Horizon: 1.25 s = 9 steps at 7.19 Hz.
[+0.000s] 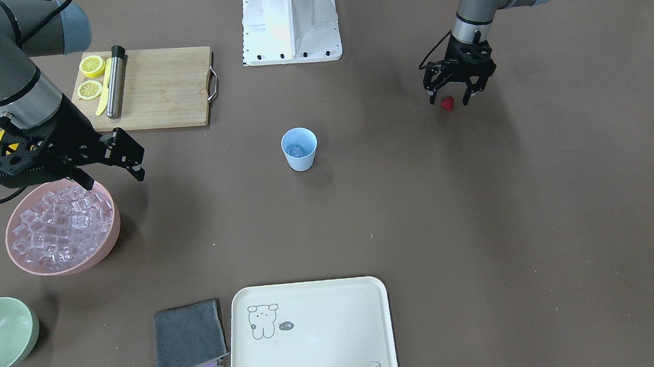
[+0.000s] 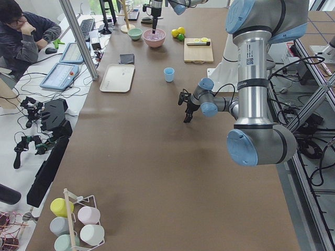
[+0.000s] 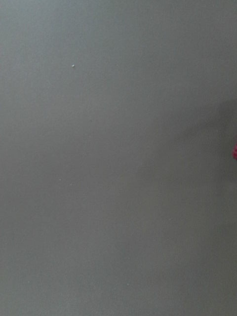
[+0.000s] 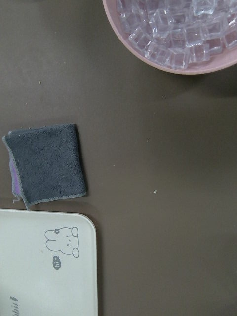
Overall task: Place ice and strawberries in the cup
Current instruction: 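Lower the left gripper onto the red strawberry and grasp it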
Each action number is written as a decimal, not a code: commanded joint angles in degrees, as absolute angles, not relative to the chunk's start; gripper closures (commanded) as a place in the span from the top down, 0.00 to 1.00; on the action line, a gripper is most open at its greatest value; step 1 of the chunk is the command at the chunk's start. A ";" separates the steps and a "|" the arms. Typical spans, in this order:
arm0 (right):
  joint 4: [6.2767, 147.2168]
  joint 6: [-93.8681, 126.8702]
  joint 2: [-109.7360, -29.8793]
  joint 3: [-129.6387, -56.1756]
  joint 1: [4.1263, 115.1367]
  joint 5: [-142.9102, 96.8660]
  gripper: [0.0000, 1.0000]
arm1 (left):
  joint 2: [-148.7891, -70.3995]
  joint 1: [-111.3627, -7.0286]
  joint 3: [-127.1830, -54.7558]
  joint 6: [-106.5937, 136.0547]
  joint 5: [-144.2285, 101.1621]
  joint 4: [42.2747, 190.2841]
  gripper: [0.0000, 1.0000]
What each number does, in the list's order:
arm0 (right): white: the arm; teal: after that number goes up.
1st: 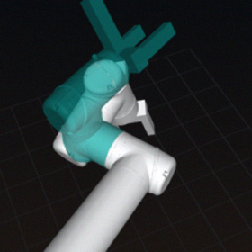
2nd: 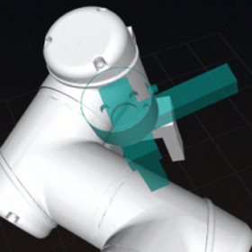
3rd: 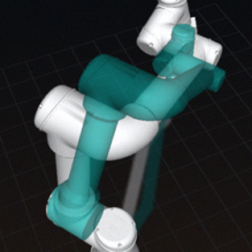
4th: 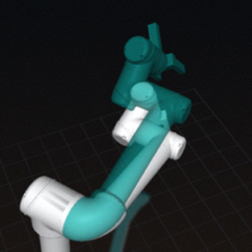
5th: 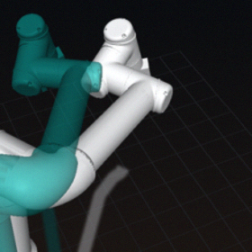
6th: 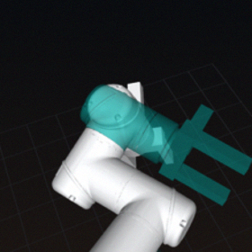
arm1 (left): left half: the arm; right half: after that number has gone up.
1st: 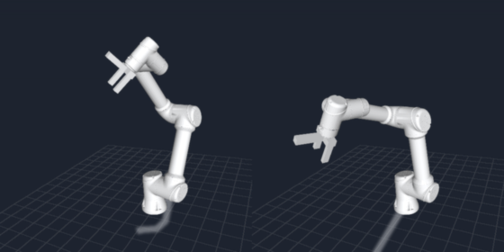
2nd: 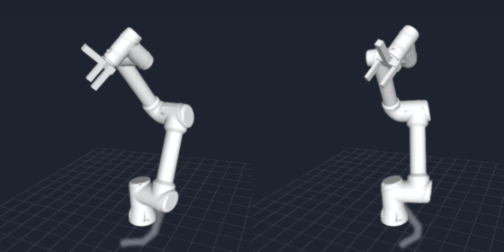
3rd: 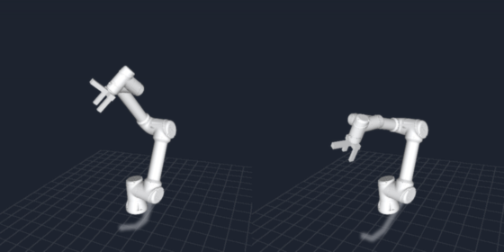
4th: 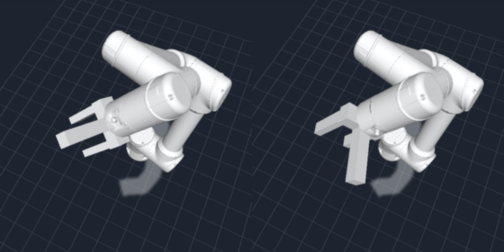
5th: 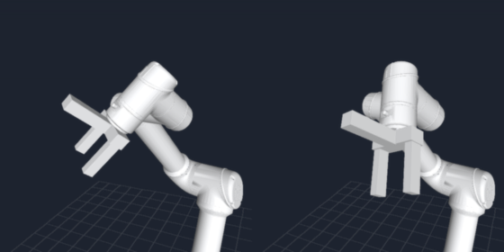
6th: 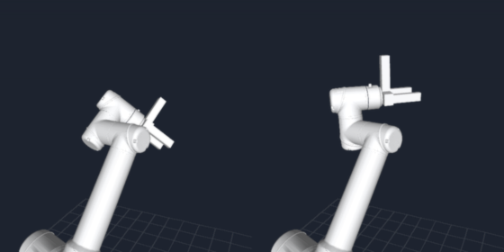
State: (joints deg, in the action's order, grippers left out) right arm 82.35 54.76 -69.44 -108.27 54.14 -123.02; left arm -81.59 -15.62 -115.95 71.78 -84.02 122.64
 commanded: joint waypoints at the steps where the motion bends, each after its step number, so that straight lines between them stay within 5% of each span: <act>1: 82.35 54.84 -69.52 -108.54 54.14 -123.05 0.99 | -79.65 -15.29 -115.84 71.81 -84.11 125.57 0.02; 6: 82.35 55.55 -70.75 -110.65 54.23 -123.49 0.99 | -78.04 -24.04 -120.83 71.10 -92.48 129.73 0.00; 9: 82.44 55.02 -70.66 -110.04 54.14 -123.49 0.99 | -98.16 -33.19 -114.65 69.08 -97.82 123.62 0.00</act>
